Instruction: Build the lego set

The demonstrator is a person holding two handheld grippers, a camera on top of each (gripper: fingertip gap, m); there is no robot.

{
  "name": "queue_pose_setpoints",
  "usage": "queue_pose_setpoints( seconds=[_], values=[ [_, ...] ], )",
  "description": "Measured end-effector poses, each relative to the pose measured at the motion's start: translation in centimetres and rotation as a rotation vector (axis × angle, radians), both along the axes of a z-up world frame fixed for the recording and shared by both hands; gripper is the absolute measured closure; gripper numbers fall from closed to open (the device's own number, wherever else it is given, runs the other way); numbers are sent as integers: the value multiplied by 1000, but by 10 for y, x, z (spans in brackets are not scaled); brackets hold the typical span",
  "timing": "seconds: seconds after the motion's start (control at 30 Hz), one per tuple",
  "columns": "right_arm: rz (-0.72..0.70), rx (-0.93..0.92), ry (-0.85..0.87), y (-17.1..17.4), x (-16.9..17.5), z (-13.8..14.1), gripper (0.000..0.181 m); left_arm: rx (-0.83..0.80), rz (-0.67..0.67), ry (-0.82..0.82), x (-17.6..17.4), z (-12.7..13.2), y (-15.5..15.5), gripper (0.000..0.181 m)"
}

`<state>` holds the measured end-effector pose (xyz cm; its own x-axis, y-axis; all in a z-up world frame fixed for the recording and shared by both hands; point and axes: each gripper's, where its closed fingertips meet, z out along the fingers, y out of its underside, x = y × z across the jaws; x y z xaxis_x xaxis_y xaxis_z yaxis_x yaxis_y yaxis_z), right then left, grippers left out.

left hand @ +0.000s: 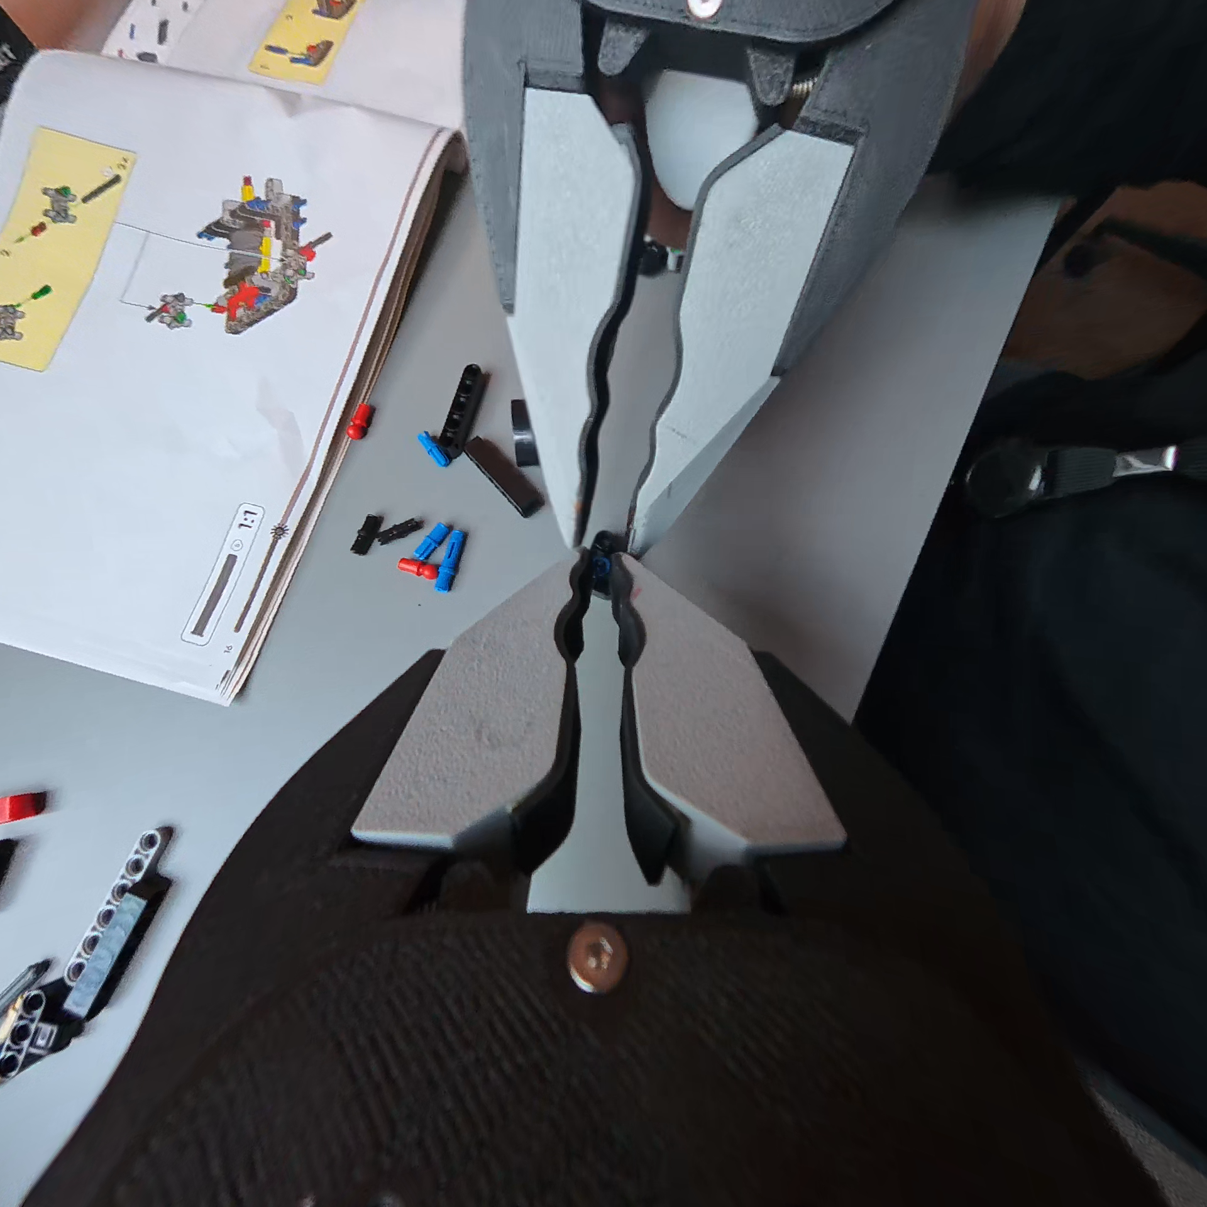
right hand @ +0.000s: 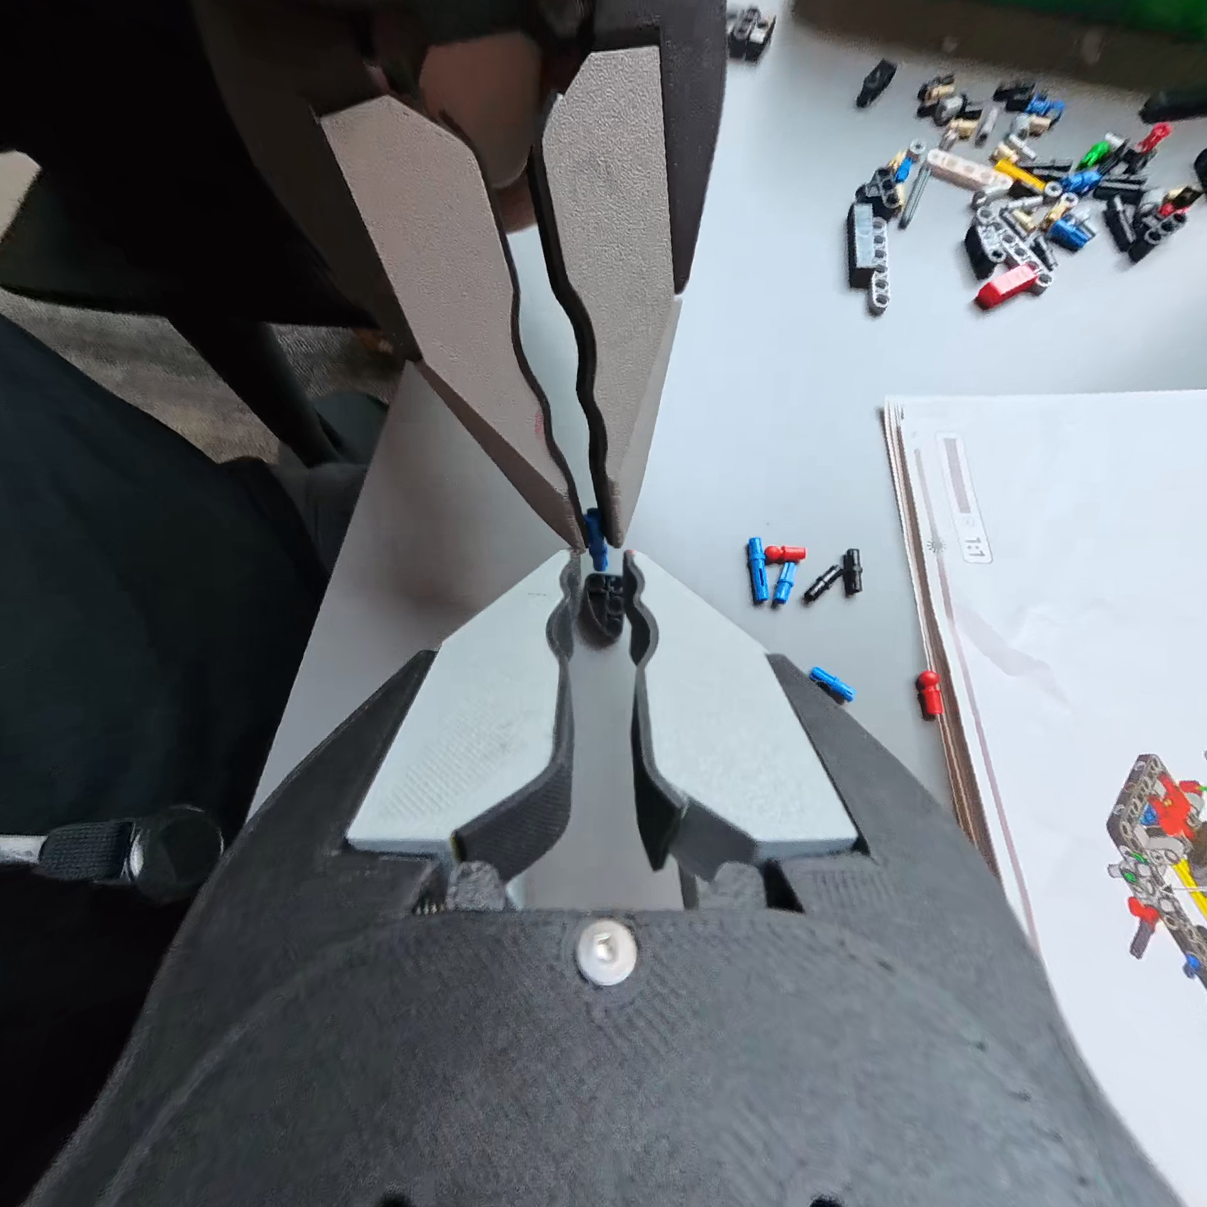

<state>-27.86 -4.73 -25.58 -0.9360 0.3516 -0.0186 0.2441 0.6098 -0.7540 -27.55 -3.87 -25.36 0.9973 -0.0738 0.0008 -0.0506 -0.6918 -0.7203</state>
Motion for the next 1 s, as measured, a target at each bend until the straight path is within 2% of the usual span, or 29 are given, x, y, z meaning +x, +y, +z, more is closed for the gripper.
queue_pose_setpoints(
  seconds=[0.17,0.43,0.77,0.9,1.0],
  values=[
    [1,-56,2,-3,1,7,176,53,25,-67,-1,8,0,179],
    [-4,-25,66,-3,-1,4,178,83,47,-161,-2,10,1,179],
    [-31,-233,-42,0,-4,24,179,180,92,-259,-9,20,-6,172],
    [-29,-225,-55,-2,-2,20,179,221,76,-303,-4,27,-1,171],
    [-29,-203,-41,-4,-2,17,179,220,91,-333,-4,24,1,179]
  ],
)
